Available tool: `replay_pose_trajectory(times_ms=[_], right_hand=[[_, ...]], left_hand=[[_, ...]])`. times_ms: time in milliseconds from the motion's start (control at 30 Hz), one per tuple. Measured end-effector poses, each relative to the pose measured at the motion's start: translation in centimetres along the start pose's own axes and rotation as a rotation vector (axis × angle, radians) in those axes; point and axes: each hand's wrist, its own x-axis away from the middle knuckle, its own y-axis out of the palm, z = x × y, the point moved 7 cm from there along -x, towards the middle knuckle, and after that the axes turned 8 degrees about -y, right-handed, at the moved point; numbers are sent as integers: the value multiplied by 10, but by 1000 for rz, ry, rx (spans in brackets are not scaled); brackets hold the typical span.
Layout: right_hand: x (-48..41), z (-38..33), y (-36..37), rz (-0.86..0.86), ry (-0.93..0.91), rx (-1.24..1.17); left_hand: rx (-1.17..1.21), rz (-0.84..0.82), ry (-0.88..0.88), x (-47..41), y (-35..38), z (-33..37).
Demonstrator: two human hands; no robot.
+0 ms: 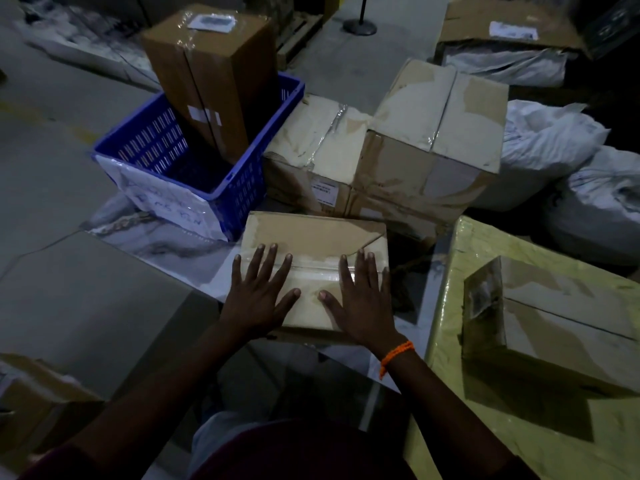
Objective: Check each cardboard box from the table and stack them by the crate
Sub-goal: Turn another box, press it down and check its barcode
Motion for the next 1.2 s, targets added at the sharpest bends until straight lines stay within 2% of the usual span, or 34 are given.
replay_pose_trajectory(times_ms=[100, 200, 300, 367, 500, 667, 800, 900, 1067, 1200], right_hand=[[-1, 13, -10, 69, 161, -206], [-11, 40, -15, 146, 374, -553], [-24, 68, -11, 171, 571, -911], [-27, 71, -19, 166, 572, -999], [-29, 69, -36, 227, 568, -1018], [-12, 59, -67, 436, 455, -998], [-3, 52, -91, 512, 389, -1033], [8, 50, -100, 591, 369, -1065], [27, 50, -81, 569, 451, -1155], [45, 43, -72, 567, 489, -1140]], left_hand=[[106, -32, -182, -5, -4, -11], [295, -52, -383, -12, -16, -17], [644, -41, -574, -23, -26, -30], [909, 7, -658, -31, -29, -39], [1086, 41, -720, -30, -38, -43], [1063, 158, -679, -18, -53, -63], [1110, 291, -629, -8, -74, -68], [1148, 347, -666, -1, -81, -67], [1232, 297, -752, 15, -65, -69], [1267, 286, -841, 27, -56, -74]])
